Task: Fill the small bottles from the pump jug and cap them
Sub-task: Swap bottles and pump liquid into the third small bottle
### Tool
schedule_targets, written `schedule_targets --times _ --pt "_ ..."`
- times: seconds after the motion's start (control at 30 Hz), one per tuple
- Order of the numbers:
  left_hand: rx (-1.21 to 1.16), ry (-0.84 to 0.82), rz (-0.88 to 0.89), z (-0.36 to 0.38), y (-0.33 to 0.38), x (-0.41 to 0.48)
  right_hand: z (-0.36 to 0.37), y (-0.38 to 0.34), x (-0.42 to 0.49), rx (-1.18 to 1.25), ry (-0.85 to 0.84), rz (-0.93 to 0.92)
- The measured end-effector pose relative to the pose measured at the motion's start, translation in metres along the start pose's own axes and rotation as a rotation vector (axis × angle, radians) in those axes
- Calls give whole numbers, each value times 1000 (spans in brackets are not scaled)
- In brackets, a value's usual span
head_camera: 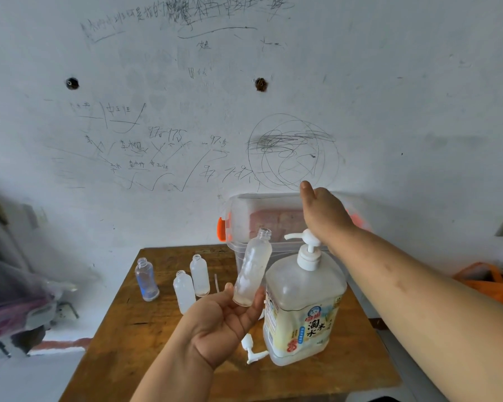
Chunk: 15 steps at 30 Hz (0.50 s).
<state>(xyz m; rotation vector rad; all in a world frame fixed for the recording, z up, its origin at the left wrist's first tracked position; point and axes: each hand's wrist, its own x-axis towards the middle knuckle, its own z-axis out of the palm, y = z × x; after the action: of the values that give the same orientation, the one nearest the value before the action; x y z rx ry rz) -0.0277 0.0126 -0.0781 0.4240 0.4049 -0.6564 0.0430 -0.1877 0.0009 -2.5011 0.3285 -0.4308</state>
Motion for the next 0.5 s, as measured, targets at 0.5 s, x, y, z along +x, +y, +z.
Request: schedule_targets --times 0.5 --pt "-84 -154 53 -11 18 -16 -20 -36 -41 175 461 -484"
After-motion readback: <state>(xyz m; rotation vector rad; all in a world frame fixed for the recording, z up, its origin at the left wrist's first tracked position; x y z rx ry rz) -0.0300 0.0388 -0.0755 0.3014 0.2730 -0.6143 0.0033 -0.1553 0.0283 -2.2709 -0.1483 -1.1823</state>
